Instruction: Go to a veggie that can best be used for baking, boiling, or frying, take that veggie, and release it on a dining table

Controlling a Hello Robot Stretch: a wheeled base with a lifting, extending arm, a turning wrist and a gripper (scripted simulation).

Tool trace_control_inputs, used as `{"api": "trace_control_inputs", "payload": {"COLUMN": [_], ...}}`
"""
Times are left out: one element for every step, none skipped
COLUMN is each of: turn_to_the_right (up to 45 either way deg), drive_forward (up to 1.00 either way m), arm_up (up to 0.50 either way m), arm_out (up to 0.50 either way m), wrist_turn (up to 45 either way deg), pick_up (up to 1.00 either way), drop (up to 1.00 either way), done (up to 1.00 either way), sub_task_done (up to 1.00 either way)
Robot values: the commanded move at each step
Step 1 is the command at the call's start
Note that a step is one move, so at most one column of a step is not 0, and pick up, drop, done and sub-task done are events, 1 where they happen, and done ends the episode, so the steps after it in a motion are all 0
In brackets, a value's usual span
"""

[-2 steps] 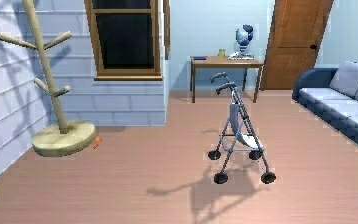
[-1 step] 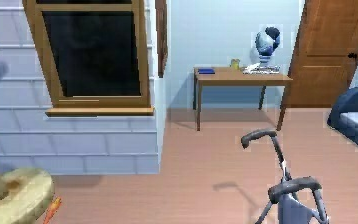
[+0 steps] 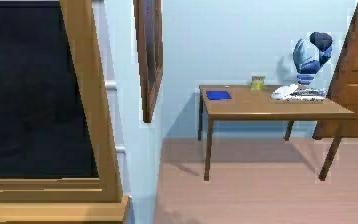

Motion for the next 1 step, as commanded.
{"api": "trace_control_inputs", "payload": {"turn_to_the_right": [12.0], "drive_forward": [0.0], "arm_up": [0.0], "arm_out": [0.0], "wrist_turn": [0.0], "pick_up": [0.0], "drop": [0.0], "done": [0.0], "sub_task_done": [0.0]}}
